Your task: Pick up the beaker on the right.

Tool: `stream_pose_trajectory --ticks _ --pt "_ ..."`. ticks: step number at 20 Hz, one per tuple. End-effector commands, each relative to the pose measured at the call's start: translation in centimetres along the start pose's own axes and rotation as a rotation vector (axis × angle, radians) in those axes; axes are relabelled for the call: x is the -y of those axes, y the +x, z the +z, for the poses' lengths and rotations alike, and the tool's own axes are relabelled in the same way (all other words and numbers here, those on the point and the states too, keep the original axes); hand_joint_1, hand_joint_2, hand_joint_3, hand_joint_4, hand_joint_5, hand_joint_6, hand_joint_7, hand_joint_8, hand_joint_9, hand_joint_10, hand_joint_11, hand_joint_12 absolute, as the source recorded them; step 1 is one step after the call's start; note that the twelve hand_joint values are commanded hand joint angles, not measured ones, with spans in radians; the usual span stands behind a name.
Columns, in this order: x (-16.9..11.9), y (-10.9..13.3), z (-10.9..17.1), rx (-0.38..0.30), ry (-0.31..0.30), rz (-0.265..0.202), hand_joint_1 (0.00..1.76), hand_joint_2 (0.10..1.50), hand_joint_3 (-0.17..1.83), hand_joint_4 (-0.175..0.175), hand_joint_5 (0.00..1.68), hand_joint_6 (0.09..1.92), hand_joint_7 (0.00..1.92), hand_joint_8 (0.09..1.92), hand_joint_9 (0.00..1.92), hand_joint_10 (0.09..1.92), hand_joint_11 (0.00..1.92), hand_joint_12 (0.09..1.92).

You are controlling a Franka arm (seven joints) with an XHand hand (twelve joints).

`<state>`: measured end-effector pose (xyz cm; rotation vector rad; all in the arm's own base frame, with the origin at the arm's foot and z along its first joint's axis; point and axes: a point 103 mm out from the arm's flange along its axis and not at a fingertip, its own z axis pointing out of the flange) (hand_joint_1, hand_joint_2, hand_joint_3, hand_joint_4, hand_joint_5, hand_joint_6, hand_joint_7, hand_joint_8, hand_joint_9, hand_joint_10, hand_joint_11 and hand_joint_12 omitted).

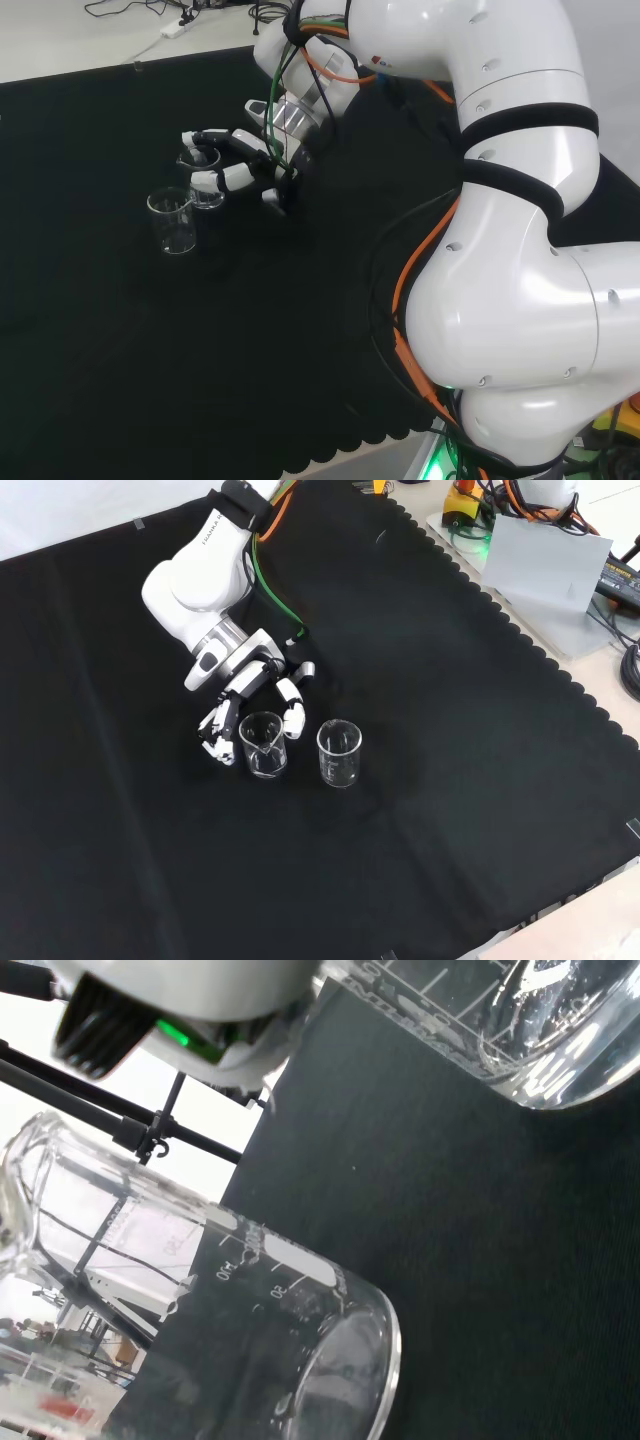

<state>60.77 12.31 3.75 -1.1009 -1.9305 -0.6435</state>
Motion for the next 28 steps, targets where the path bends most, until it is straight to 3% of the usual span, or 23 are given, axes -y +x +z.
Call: stream_pose_trajectory --ticks 1,19,20,22,24,25,26,28 --pt "-0.1 -0.1 0.2 -0.004 0.003 0.005 0.97 0.47 0.69 -0.031 0.49 0.09 0.40 0.60 0.51 0.59 0.00 1.34" --pt "-0.8 -0.4 1.1 -0.029 -0.034 0.006 0.99 0.49 0.69 -0.021 0.57 0.12 0.46 0.60 0.55 0.57 0.04 1.34" --pt "-0.8 -0.4 1.1 -0.031 -0.048 0.010 1.00 0.50 0.68 -0.017 0.60 0.18 0.49 0.58 0.58 0.55 0.05 1.33" --pt "-1.1 -0.3 1.2 -0.029 -0.073 0.021 1.02 0.55 0.68 0.003 0.71 0.56 0.68 0.57 0.77 0.51 0.17 1.32" --pt "-1.3 -0.2 1.3 -0.021 -0.099 0.030 1.07 0.68 0.59 0.020 0.88 0.82 0.90 0.61 0.98 0.49 0.44 1.24" --pt "-1.4 -0.1 1.3 -0.014 -0.108 0.035 1.10 0.76 0.50 0.004 0.97 0.86 0.99 0.64 1.06 0.50 0.58 1.18" --pt "-1.5 0.0 1.3 -0.009 -0.117 0.040 1.16 0.86 0.36 -0.064 1.01 0.88 1.04 0.72 1.11 0.51 0.69 1.12" --pt "-1.7 0.1 1.2 0.004 -0.137 0.040 1.23 0.93 0.24 -0.011 1.05 0.91 1.16 0.68 1.15 0.55 0.82 1.04"
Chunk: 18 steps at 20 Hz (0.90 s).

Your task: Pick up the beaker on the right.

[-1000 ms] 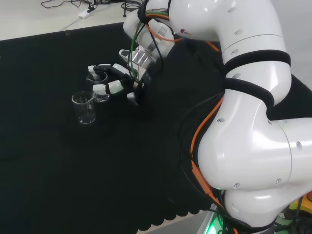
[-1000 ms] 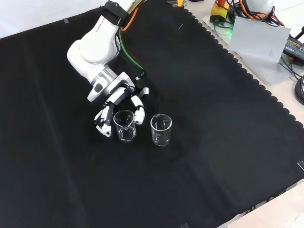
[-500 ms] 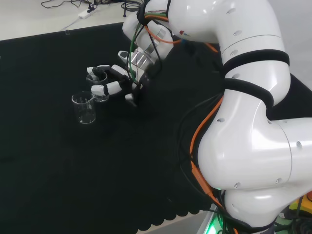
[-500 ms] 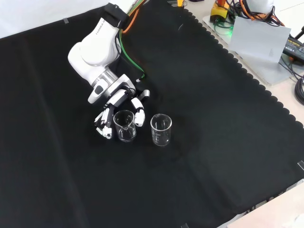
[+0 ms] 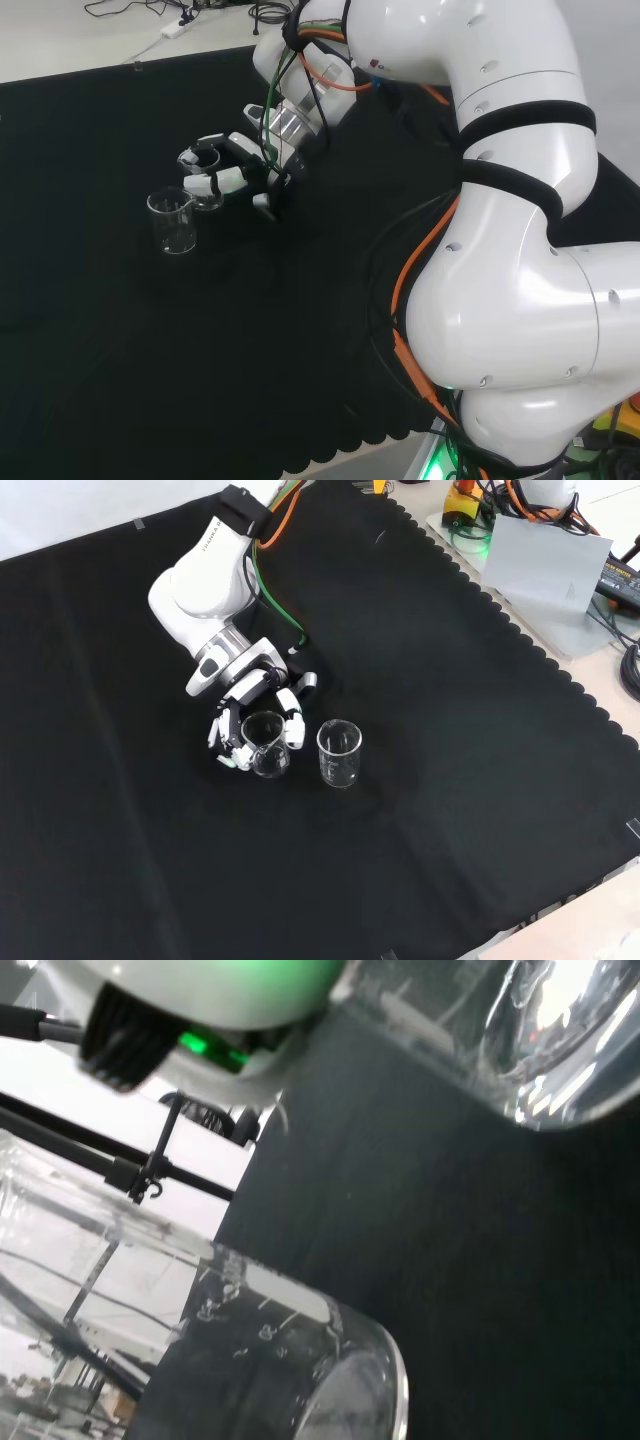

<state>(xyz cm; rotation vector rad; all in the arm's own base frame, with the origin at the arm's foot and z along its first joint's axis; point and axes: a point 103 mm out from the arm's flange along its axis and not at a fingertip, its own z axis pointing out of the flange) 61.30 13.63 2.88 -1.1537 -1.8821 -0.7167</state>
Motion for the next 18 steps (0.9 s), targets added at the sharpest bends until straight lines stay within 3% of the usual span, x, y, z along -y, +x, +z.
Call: stream_pose_trajectory --ticks 1,4,6,8,10,18 --pt "-0.7 0.6 -0.1 0.038 -0.075 0.014 1.25 0.91 0.26 0.008 1.07 0.90 1.21 0.64 1.17 0.57 0.87 1.00" --pt "-0.9 1.2 -0.8 0.067 -0.102 0.006 1.39 0.75 0.50 -0.129 1.11 0.90 1.30 0.64 1.25 0.58 1.02 0.89" --pt "-1.0 1.6 -1.6 0.082 -0.114 -0.001 1.41 0.77 0.47 -0.165 1.12 0.84 1.22 0.76 1.21 0.70 1.10 0.83" --pt "-1.1 2.0 -2.4 0.096 -0.112 -0.009 1.41 0.77 0.49 -0.174 1.11 0.85 1.16 0.84 1.19 0.79 1.13 0.79" --pt "-1.1 2.4 -3.3 0.114 -0.101 -0.020 1.34 0.74 0.57 -0.175 1.11 0.88 1.17 0.87 1.30 0.85 1.15 0.78" --pt "0.0 4.5 -7.0 0.184 -0.017 -0.059 1.29 0.68 0.74 -0.175 1.10 0.98 1.16 0.96 1.38 0.91 1.14 0.80"
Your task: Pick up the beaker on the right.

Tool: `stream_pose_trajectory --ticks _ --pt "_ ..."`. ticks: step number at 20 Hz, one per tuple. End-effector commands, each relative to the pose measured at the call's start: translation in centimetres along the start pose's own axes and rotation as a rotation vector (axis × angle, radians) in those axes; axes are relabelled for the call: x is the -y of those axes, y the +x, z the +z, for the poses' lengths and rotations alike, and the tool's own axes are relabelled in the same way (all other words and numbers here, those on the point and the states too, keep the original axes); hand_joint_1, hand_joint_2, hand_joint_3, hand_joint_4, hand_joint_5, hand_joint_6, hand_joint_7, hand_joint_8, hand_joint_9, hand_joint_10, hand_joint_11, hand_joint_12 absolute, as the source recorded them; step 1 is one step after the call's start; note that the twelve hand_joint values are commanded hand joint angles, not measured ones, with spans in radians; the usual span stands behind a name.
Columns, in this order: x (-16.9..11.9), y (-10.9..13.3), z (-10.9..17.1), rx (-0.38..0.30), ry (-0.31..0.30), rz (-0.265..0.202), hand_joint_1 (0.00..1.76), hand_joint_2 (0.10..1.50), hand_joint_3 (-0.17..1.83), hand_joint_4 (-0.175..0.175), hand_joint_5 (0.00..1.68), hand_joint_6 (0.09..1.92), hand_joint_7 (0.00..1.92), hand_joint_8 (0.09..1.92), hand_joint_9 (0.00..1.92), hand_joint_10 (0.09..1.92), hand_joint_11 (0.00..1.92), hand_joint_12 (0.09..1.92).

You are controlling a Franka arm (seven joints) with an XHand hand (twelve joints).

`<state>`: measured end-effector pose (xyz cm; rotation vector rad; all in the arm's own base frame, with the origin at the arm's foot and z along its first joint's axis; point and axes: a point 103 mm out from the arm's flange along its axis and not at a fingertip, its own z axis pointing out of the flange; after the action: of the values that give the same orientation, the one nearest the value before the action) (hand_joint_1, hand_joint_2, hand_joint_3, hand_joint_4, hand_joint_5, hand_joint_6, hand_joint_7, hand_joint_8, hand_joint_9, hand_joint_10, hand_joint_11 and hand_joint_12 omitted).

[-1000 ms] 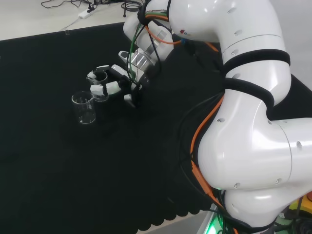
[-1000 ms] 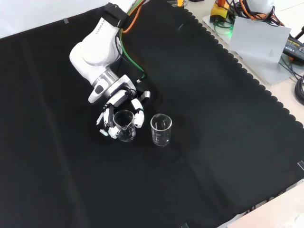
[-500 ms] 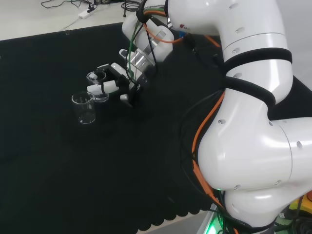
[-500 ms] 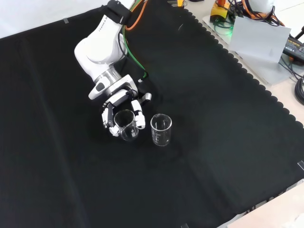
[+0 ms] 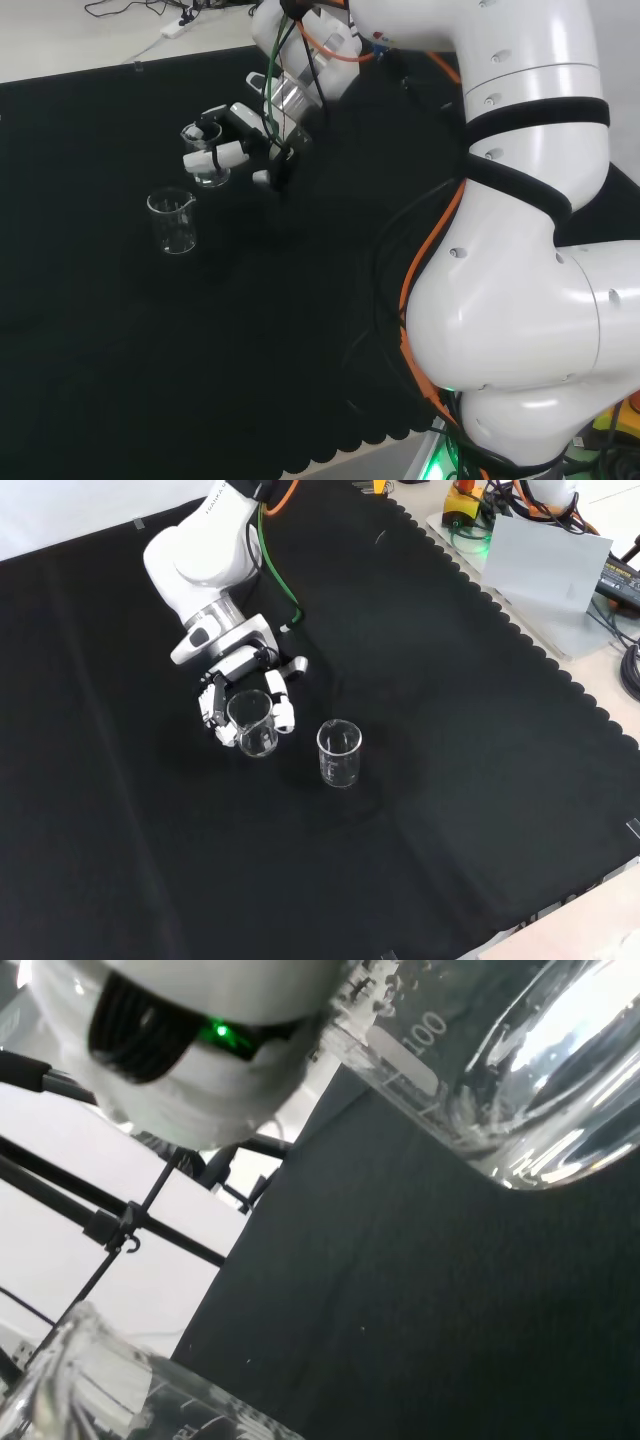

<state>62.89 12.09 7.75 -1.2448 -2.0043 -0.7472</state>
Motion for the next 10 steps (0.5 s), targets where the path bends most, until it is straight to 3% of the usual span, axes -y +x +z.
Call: stream_pose_trajectory --ticks 1,10 --pt "1.1 1.3 -3.4 0.058 0.063 -0.037 1.29 0.67 0.75 -0.175 1.10 0.99 1.16 0.97 1.38 0.92 1.14 0.81" --pt "4.1 3.0 -5.3 0.115 0.123 -0.054 1.29 0.65 0.79 -0.175 1.09 1.01 1.16 0.99 1.38 0.94 1.13 0.82"
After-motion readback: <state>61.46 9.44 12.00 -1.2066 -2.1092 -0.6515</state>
